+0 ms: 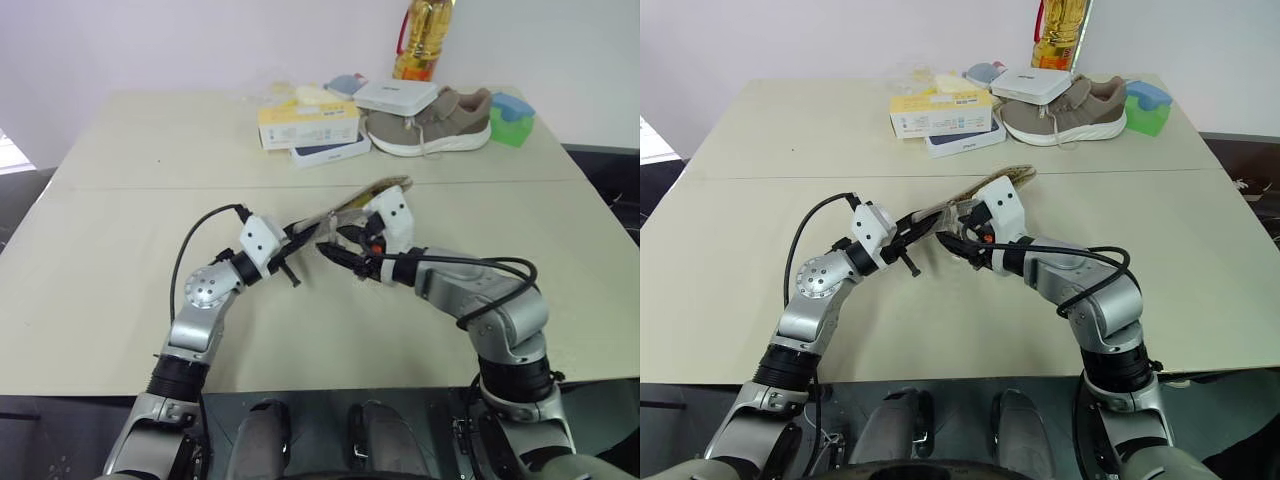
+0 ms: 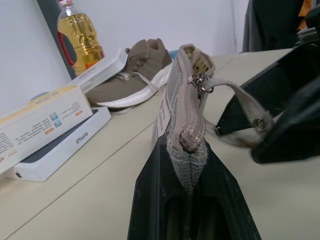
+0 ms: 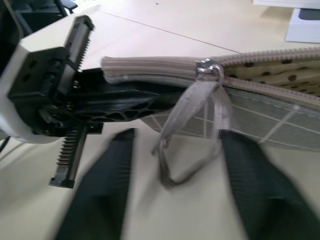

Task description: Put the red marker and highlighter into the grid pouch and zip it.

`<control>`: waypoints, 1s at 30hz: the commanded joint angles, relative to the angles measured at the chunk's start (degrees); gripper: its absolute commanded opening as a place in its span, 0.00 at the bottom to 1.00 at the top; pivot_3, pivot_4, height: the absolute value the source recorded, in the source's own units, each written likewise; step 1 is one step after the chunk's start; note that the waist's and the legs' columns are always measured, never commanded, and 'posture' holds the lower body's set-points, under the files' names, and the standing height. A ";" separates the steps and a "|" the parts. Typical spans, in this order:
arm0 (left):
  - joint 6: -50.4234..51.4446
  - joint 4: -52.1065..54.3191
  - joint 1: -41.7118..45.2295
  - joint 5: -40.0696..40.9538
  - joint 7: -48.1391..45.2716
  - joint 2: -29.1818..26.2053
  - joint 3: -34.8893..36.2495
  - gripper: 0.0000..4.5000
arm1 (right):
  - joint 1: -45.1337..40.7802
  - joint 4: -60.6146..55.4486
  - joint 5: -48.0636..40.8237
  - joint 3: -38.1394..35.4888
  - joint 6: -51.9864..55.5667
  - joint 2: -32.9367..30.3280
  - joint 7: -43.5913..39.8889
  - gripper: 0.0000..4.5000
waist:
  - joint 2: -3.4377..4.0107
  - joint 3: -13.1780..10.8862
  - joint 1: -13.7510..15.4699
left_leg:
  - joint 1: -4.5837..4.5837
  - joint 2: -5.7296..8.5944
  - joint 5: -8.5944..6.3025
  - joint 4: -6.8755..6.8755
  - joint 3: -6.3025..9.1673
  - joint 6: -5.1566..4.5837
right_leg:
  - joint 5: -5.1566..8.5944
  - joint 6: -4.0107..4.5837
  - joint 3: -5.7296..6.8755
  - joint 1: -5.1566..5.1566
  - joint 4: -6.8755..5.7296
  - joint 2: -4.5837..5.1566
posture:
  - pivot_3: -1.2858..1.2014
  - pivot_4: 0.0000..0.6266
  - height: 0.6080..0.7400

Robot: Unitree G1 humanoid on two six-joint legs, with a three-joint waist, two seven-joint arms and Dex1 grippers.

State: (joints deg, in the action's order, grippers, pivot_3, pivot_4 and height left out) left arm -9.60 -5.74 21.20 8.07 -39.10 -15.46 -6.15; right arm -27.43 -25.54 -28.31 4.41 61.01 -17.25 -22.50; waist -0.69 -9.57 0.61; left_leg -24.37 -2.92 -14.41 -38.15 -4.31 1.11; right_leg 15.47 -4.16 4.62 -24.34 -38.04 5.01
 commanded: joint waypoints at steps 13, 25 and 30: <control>-4.26 -1.16 0.12 0.77 -3.02 -5.11 2.02 0.00 | -2.78 0.03 1.03 -9.61 -4.01 -21.36 -7.72 0.02 | 0.00 -0.01 0.06 | -0.01 0.00 -0.01 0.02 0.00 -0.01 | 0.01 0.00 0.00 0.00 0.05 0.00 | 0.52 0.24 0.88; -5.91 -2.98 -1.88 1.73 -4.84 -8.33 2.62 0.00 | 2.79 7.11 4.00 -13.10 -10.96 -29.96 -11.29 0.02 | 0.00 0.00 -0.01 | 0.01 -0.01 -0.01 0.03 -0.02 -0.01 | 0.01 0.00 0.00 -0.01 0.04 -0.01 | 0.52 0.24 0.88; -6.20 -2.93 -3.82 2.07 -5.46 -9.61 2.62 0.00 | 5.39 6.93 4.68 -12.79 -12.11 -30.49 -12.03 0.02 | 0.01 0.00 -0.25 | 0.03 -0.03 -0.01 0.03 -0.03 -0.01 | 0.01 0.00 -0.01 -0.01 0.03 -0.02 | 0.52 0.24 0.88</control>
State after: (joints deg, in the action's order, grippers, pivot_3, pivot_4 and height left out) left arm -16.21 -8.05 18.21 10.11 -44.80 -23.88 -5.44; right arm -21.81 -17.65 -24.27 -6.04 50.17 -46.40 -34.41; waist -0.68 -9.57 0.36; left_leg -24.34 -2.96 -14.42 -38.12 -4.34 1.10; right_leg 15.48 -4.16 4.61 -24.34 -38.00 5.00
